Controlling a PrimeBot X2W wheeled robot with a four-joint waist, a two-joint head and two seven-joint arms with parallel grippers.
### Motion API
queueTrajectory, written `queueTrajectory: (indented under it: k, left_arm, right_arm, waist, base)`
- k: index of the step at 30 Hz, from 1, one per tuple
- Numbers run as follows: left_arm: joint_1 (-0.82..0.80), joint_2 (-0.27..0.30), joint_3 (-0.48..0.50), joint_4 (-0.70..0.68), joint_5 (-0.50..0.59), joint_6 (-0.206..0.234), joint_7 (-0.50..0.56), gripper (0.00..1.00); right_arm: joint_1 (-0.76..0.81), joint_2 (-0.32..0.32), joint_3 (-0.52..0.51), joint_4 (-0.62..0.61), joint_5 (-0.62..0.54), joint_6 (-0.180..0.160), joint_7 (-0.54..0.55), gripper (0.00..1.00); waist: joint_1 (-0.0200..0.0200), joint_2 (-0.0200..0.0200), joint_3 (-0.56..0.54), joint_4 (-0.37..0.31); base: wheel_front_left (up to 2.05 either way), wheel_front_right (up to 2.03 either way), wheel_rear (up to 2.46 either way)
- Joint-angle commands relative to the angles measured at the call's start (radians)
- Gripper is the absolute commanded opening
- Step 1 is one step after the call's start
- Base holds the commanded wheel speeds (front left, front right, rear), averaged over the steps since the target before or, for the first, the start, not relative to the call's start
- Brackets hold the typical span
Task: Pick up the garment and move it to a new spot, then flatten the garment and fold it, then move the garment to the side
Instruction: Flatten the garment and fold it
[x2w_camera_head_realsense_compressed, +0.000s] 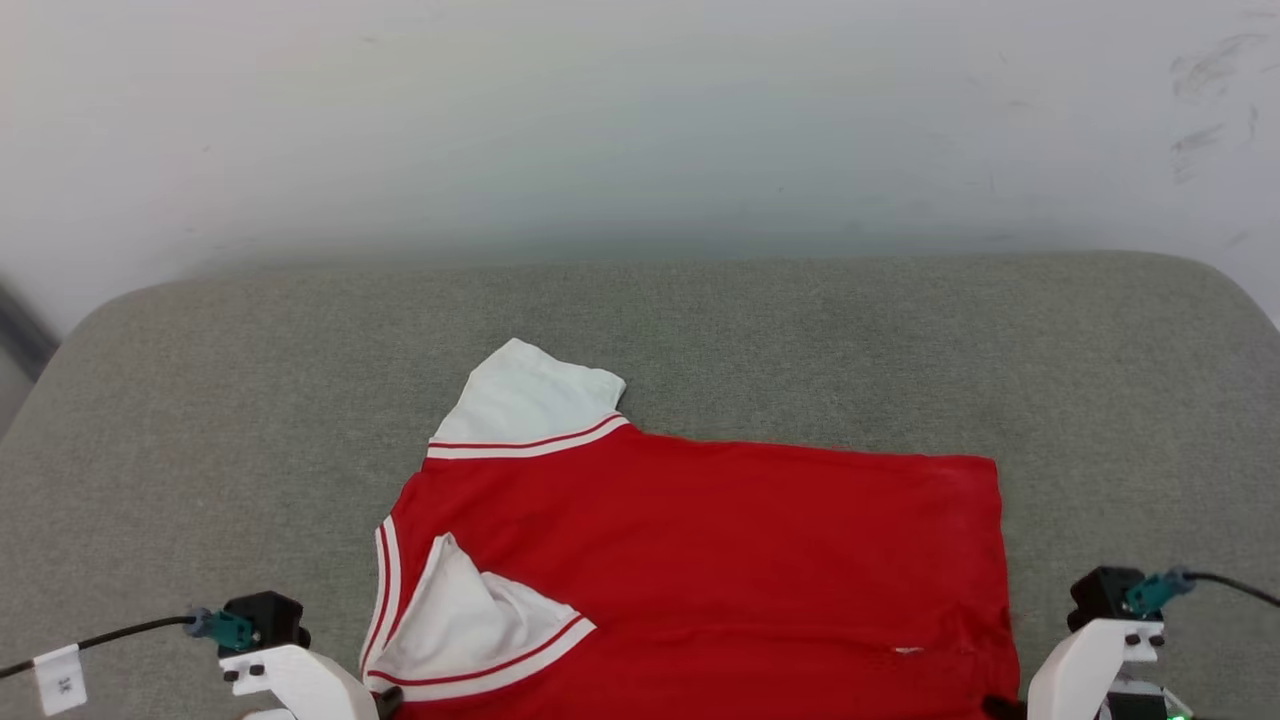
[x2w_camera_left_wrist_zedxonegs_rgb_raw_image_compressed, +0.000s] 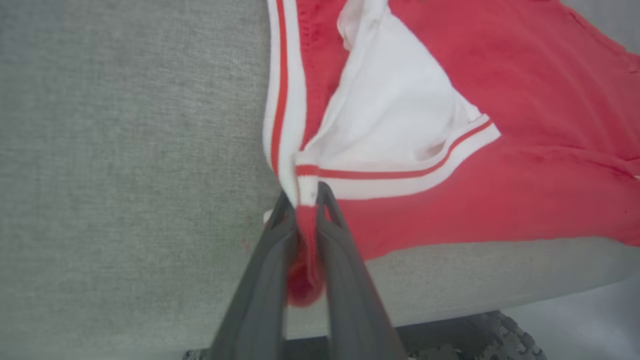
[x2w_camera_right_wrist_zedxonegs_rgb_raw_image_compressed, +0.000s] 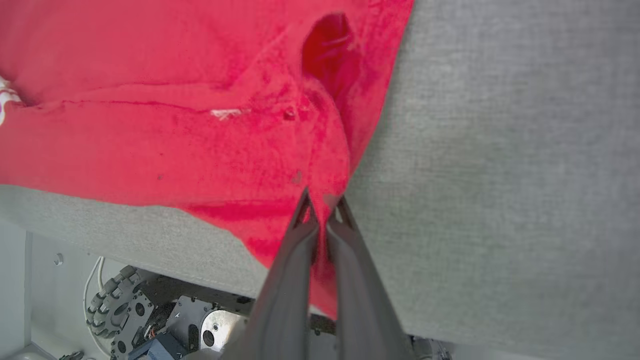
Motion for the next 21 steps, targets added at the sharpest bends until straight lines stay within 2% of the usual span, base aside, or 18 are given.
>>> queueTrajectory:
  k: [1,3,6,14,21]
  left_arm:
    - [0.01,-0.023,-0.002,0.017,-0.015,0.002,-0.005,0.29]
    - [0.004,-0.033,-0.004,0.056,-0.013,-0.004,-0.018,0.98]
    - [-0.016,-0.059,0.003,0.09,-0.01,-0.007,-0.059,1.0]
    - [-0.08,-0.068,0.034,0.091,0.042,-0.011,-0.203,1.0]
    - [-0.182,-0.06,0.05,0.068,0.096,-0.004,-0.282,1.0]
  right_arm:
    - [0.027,0.01,-0.003,0.002,-0.014,0.0,-0.021,1.0]
    - [0.045,0.016,-0.002,0.003,-0.024,0.0,-0.077,1.0]
    - [0.06,0.031,0.007,0.001,-0.03,0.0,-0.18,1.0]
    - [0.035,0.023,0.011,-0.075,-0.077,0.0,-0.515,1.0]
    - [0.006,0.029,0.013,-0.185,-0.151,0.0,-0.71,1.0]
  waist:
    - [0.0,0.0,0.001,-0.002]
    - [0.0,0.0,0.004,-0.007]
    - [0.0,0.0,0.006,-0.021]
    - [0.0,0.0,-0.003,-0.065]
    - [0.0,0.0,0.016,-0.113]
  base:
    - [0.0,0.0,0.0]
    - [0.0,0.0,0.0]
    - [0.0,0.0,0.0]
    - [0.0,0.0,0.0]
    - [0.0,0.0,0.0]
